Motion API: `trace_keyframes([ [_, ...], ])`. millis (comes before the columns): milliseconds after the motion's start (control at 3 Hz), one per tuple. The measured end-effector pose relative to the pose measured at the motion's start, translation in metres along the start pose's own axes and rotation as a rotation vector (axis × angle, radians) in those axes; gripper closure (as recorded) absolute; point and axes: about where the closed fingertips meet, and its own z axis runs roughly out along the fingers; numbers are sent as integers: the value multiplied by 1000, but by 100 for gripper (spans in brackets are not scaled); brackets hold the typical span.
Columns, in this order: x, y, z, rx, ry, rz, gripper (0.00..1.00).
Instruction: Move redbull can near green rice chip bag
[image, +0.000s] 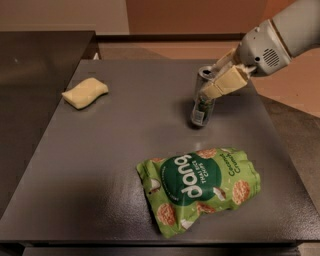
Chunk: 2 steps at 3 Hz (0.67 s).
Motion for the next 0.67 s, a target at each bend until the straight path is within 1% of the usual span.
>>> trace_keyframes([
  [333, 5, 19, 5, -39, 31, -18, 100],
  [667, 8, 30, 12, -54, 53, -28, 100],
])
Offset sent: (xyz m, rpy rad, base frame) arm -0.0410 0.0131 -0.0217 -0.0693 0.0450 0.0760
